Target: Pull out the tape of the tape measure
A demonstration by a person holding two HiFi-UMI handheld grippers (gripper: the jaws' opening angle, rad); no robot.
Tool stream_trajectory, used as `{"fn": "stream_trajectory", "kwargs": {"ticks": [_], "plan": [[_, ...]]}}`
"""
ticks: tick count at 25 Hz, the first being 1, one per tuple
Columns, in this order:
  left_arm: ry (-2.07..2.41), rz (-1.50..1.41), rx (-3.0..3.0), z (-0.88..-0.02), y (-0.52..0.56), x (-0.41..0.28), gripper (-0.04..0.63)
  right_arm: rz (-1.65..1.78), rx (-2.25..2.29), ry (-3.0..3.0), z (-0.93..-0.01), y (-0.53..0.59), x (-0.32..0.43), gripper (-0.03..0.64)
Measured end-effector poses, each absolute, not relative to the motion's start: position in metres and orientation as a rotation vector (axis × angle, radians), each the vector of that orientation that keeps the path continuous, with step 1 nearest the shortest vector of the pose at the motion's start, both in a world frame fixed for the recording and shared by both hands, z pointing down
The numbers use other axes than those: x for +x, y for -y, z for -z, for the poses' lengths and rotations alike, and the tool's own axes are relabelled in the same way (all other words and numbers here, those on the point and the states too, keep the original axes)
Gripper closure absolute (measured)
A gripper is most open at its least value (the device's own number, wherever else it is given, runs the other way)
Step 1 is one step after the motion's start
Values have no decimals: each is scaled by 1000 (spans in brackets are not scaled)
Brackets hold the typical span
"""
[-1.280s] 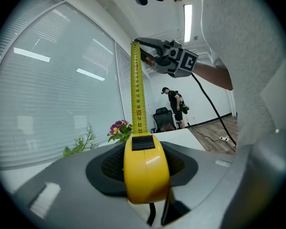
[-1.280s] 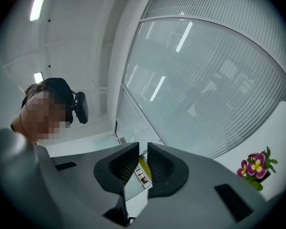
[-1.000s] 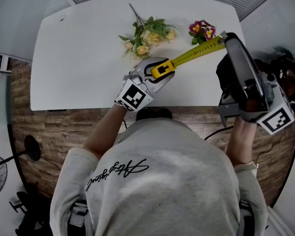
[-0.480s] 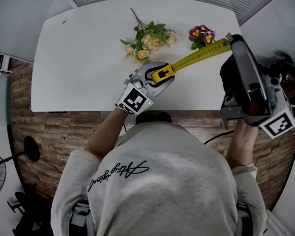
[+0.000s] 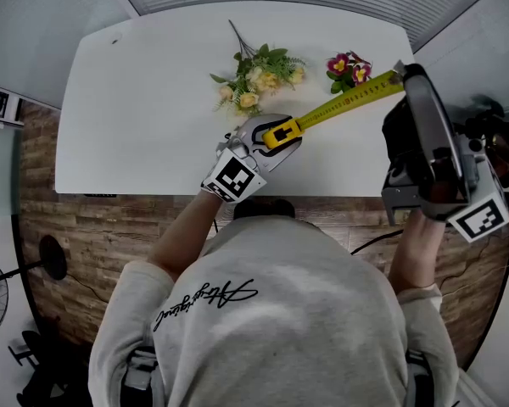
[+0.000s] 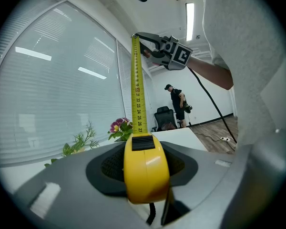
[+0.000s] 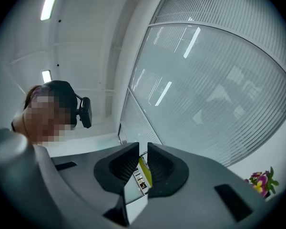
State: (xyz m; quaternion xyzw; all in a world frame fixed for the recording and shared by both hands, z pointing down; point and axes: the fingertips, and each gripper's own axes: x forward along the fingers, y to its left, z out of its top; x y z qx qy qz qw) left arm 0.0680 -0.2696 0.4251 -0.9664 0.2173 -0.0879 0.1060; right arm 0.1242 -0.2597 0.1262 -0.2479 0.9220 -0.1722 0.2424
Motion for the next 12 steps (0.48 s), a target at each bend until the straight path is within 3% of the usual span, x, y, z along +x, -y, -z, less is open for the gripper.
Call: {"fn": "stream_trajectory", "kwargs": {"ticks": [12], "plan": [[-635,259,-2866,-427,270,70,423,475,-671,-2509,-128,264,124,563]]}}
